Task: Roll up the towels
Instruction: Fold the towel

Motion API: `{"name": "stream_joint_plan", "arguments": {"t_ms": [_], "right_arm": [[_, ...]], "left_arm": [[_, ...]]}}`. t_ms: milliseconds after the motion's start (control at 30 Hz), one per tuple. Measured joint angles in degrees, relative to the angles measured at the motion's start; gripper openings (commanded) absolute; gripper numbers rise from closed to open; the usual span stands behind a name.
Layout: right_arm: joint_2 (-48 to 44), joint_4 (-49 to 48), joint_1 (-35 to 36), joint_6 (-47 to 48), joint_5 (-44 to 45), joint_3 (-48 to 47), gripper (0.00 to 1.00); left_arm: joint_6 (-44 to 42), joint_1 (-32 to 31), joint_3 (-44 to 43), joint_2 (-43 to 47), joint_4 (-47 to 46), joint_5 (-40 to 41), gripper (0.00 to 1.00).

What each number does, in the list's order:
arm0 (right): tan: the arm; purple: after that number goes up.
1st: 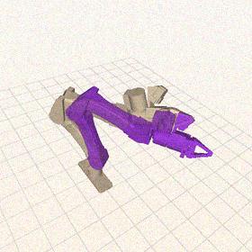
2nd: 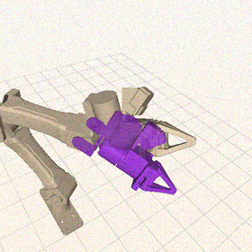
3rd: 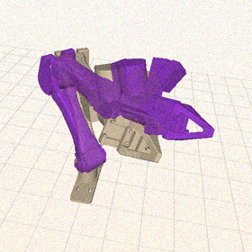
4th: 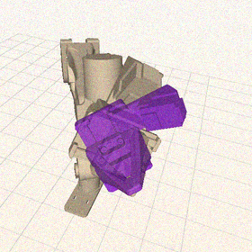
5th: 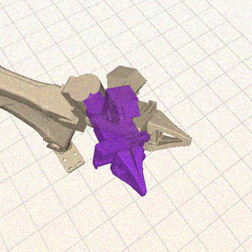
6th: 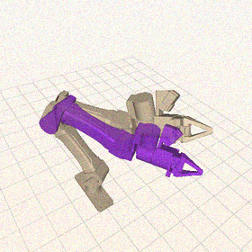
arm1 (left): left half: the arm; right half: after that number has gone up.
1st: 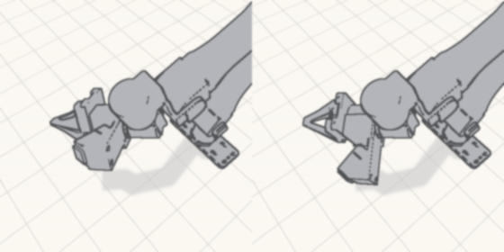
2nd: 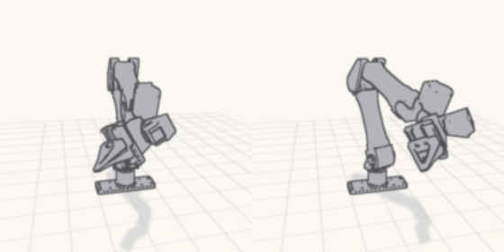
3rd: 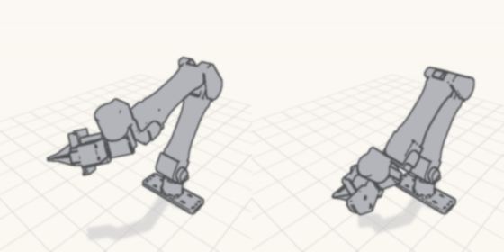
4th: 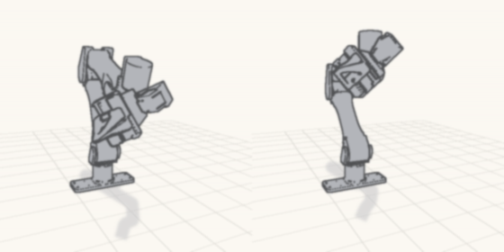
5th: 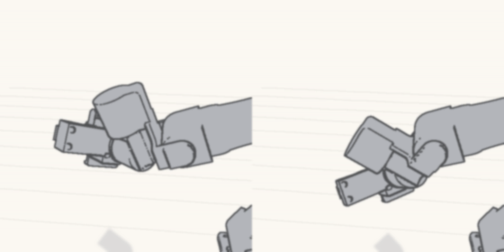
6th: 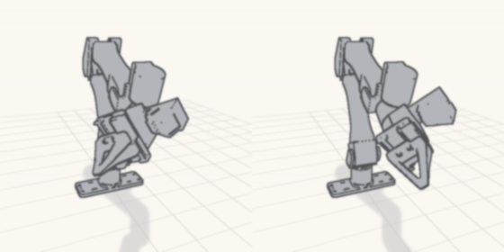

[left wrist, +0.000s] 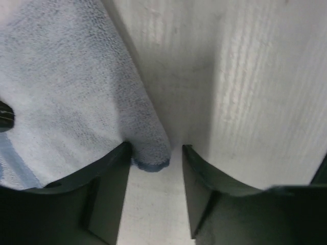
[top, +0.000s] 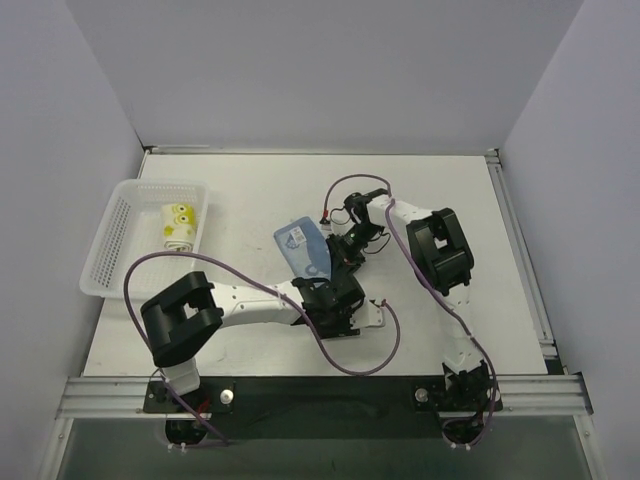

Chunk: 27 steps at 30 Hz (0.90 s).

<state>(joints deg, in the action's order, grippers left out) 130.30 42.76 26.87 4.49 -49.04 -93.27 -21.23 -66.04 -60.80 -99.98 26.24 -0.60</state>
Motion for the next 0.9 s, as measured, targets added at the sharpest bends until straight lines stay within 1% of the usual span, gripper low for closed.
{"name": "stream_joint_plan", "arguments": {"t_ms": [67,100,233,300,500,567,633,667,767,900], "right_arm": [[0.00,-0.20,0.00,-0.24,0.00,0.15,0.07],[-0.02,-0.33,0.00,-0.28,-0.04,0.33,0.07],[-0.59,-1.03,-0.26,-0.50,-0.50,1.75,0.07],[-1.11,-1.29,-0.33,-0.48,-0.48,2.47,0.07],[-3.93,-1.36,-0.66,-0.33,0.83,5.07,0.10],[-5.46,-1.38,-0.81,-0.04,1.53,5.75,0.11],[-7.39,-1.44,-1.03,0.11,1.79,6.29,0.12],[-8.66,-1.42,-1.07,0.15,1.81,6.62,0.12],[-11.56,-1.42,-1.31,0.24,1.62,7.04,0.13],[-14.29,-1.60,-1.42,0.42,0.70,8.37,0.18]], "left_arm": [[0.13,0.00,-0.79,-1.01,-1.20,1.14,0.38],[0.07,0.00,-1.03,-1.36,-1.60,1.70,0.25],[-0.20,0.15,-0.83,-1.09,-1.99,1.99,0.07],[-0.22,0.52,0.20,0.02,-1.84,0.48,0.01],[-0.46,4.48,3.45,6.54,2.62,-9.25,0.00],[-0.46,6.16,3.48,8.28,3.91,-12.35,0.10],[-0.94,7.85,3.50,9.42,5.18,-14.91,0.10],[-1.11,8.41,3.50,9.55,5.73,-15.89,0.06],[-1.97,9.86,3.63,9.57,7.63,-18.84,0.01],[-1.92,12.74,3.63,9.57,9.38,-24.35,0.00]]}}
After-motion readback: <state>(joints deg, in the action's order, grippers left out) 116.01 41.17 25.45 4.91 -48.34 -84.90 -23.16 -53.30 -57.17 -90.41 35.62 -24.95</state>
